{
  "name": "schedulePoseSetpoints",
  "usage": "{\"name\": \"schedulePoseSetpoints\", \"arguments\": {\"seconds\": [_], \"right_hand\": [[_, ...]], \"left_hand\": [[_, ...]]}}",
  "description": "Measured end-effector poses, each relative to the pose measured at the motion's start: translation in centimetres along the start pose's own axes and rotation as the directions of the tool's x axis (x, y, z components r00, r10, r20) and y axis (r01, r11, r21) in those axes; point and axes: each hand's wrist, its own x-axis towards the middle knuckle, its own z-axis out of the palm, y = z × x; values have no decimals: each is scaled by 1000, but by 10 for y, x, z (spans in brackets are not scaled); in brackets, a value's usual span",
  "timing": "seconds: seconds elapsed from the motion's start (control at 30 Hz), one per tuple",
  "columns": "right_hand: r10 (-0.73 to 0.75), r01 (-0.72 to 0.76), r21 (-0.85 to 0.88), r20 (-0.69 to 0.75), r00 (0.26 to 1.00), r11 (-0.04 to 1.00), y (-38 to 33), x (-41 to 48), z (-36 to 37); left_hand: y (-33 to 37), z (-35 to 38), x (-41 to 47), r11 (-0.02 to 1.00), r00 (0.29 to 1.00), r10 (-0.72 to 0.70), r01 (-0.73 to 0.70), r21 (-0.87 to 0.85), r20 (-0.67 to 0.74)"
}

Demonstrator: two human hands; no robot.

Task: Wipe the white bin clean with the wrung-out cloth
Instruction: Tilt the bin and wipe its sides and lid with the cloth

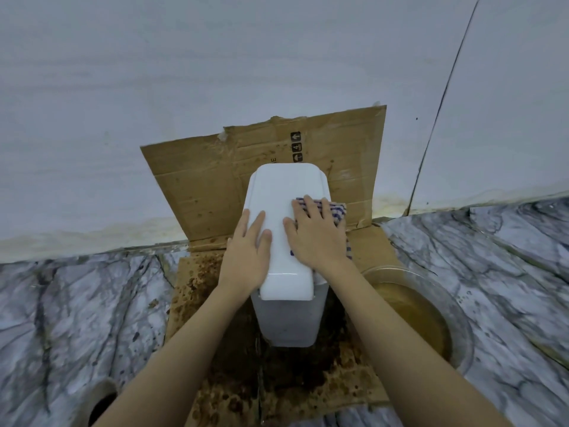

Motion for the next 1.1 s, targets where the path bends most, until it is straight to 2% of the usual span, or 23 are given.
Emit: {"name": "schedulePoseSetpoints", "arguments": {"seconds": [0.07, 0.17, 0.23, 0.27, 0.3, 0.33, 0.37, 0.4, 0.57, 0.67, 0.77, 0.87, 0.93, 1.0, 1.03, 1.1], "right_hand": [[21, -19, 38, -56, 998, 999, -1, -6, 1], [63, -27, 183, -193, 979, 983, 1, -39, 13], [162, -77, 327, -241, 957, 942, 4, -56, 24], [257, -125, 483, -218, 941, 867, 6, -59, 27], [354, -169, 662, -155, 922, 730, 7, -60, 26], [422, -194, 812, -70, 904, 550, 8, -58, 25], [449, -194, 894, -9, 893, 404, 10, -57, 24], [451, -185, 919, 8, 892, 349, 11, -56, 25], [359, -113, 899, -52, 932, 424, 23, -45, 26], [245, -45, 910, -63, 968, 412, 37, -41, 17], [164, -40, 911, -31, 986, 410, 57, -33, 8], [143, -55, 898, -9, 990, 437, 66, -28, 8], [175, -34, 867, -61, 983, 497, 62, -32, 15], [205, -4, 834, -132, 970, 551, 57, -40, 23], [215, 12, 817, -165, 963, 576, 55, -45, 28], [183, 94, 757, -273, 944, 646, 52, -59, 35]], "left_hand": [[-2, 1, 0, 999, 1000, -3, 3, -35, -19], [-3, 3, -2, 998, 999, -8, 5, -65, -48], [-1, 4, -1, 990, 995, -80, 72, -120, -64], [0, 3, -1, 980, 988, -135, 123, -158, -73], [1, 4, -1, 968, 980, -182, 164, -190, -79], [1, 4, 0, 962, 976, -203, 183, -203, -83], [1, 5, 0, 961, 975, -206, 185, -204, -84], [1, 5, 1, 962, 976, -200, 179, -205, -85], [5, 8, 2, 944, 964, -254, 230, -238, -77], [13, 18, -2, 929, 949, -303, 275, -248, -84], [24, 31, -7, 909, 932, -349, 310, -279, -102], [34, 39, -15, 905, 923, -368, 328, -271, -111], [32, 37, -17, 922, 929, -349, 318, -221, -123], [23, 30, -19, 977, 962, -210, 215, 9, -173], [18, 25, -20, 986, 979, -85, 110, 125, -187], [12, 18, -22, 968, 979, 162, -132, 215, -124]]}}
